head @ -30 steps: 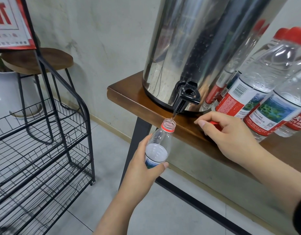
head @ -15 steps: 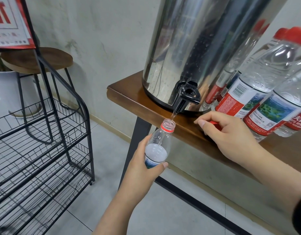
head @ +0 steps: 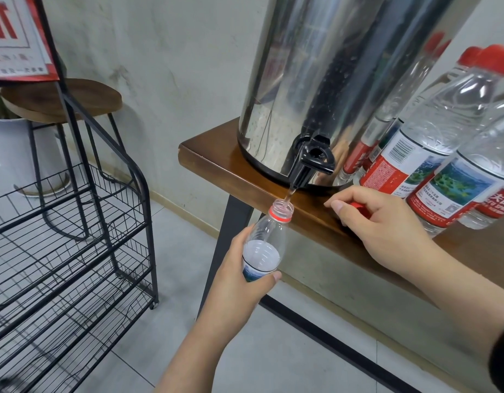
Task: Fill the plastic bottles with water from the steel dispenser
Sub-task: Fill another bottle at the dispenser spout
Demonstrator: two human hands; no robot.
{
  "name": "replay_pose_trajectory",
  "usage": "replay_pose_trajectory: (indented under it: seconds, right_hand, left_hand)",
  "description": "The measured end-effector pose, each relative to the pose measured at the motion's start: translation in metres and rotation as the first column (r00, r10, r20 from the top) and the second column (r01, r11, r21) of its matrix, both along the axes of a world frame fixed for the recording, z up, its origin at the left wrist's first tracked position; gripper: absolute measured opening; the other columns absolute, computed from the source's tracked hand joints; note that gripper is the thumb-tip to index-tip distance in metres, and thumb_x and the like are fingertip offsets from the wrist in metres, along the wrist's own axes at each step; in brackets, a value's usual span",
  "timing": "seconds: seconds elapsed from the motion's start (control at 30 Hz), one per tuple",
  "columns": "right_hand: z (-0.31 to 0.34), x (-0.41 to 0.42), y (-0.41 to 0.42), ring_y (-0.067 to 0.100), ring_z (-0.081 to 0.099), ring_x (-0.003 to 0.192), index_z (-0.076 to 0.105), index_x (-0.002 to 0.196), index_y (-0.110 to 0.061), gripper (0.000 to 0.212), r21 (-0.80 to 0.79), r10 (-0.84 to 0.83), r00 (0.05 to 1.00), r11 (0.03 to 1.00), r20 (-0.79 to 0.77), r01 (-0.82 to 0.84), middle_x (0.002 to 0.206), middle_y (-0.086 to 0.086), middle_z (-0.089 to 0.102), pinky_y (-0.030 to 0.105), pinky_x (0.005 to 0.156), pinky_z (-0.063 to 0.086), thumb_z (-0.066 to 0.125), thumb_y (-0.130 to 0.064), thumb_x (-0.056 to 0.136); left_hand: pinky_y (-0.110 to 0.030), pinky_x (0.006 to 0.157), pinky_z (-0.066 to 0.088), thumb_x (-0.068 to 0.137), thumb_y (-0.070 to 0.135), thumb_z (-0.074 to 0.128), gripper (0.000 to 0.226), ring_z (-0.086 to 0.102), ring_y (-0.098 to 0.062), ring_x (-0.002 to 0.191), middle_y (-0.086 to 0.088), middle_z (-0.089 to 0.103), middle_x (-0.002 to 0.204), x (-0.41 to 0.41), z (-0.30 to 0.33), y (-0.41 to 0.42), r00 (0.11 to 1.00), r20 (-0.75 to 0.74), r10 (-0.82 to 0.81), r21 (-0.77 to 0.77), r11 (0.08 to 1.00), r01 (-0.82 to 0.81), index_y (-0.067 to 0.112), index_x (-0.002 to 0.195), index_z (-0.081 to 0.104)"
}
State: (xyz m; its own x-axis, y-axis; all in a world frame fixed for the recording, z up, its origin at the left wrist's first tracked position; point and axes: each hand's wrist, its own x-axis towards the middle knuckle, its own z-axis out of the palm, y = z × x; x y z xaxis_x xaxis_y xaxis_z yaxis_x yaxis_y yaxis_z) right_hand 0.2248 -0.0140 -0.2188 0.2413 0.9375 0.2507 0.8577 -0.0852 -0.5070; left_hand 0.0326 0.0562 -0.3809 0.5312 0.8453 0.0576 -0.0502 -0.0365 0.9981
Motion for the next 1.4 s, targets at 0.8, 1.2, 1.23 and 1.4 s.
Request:
replay_pose_trajectory:
  seconds: [0.8, 1.2, 1.23, 1.4]
  right_hand:
    - [-0.0006, 0.0012, -0.0002, -0.01, 0.058, 0.095, 0.069, 0.096, -0.043, 0.015, -0.004, -0.003, 1.0, 1.0, -0.016, 0.003, 0.093, -0.035, 0.064, 0.001, 0.069, 0.04, 0.057, -0.035, 0.098]
    - [-0.0018, 0.0017, 0.0001, -0.008, 0.059, 0.093, 0.07, 0.095, -0.042, 0.015, 0.005, -0.013, 1.0, 1.0, -0.021, 0.013, 0.092, -0.033, 0.065, 0.002, 0.069, 0.04, 0.058, -0.034, 0.098]
    - [-0.0017, 0.0017, -0.0001, -0.008, 0.059, 0.093, 0.07, 0.095, -0.042, 0.015, 0.001, -0.016, 1.0, 1.0, -0.022, 0.016, 0.092, -0.033, 0.065, 0.003, 0.068, 0.04, 0.058, -0.034, 0.098]
    - [-0.0013, 0.0016, -0.0003, -0.009, 0.059, 0.092, 0.07, 0.095, -0.043, 0.016, -0.005, -0.022, 0.999, 1.0, -0.024, 0.022, 0.091, -0.034, 0.064, 0.002, 0.067, 0.039, 0.058, -0.033, 0.099]
  left_hand:
    - [-0.002, 0.086, 0.046, 0.084, 0.019, 0.083, 0.082, 0.054, -0.006, 0.129, 0.022, 0.054, 0.139, 0.0013, -0.0027, 0.0006, 1.0, -0.014, 0.0, 0.002, 1.0, 0.0, 0.051, 0.144, 0.037]
    - [-0.004, 0.089, 0.047, 0.084, 0.02, 0.083, 0.082, 0.054, -0.006, 0.129, 0.022, 0.054, 0.139, 0.001, -0.0045, 0.0014, 1.0, -0.019, 0.001, 0.007, 1.0, -0.001, 0.052, 0.144, 0.037]
    - [-0.004, 0.088, 0.048, 0.084, 0.02, 0.083, 0.082, 0.054, -0.006, 0.129, 0.022, 0.054, 0.139, 0.0009, -0.0044, 0.0015, 1.0, -0.019, 0.001, 0.006, 1.0, -0.001, 0.052, 0.144, 0.037]
    - [-0.004, 0.085, 0.047, 0.084, 0.021, 0.083, 0.082, 0.055, -0.006, 0.128, 0.022, 0.054, 0.138, 0.0002, -0.0036, 0.0015, 1.0, -0.022, 0.004, 0.01, 1.0, -0.004, 0.052, 0.144, 0.037]
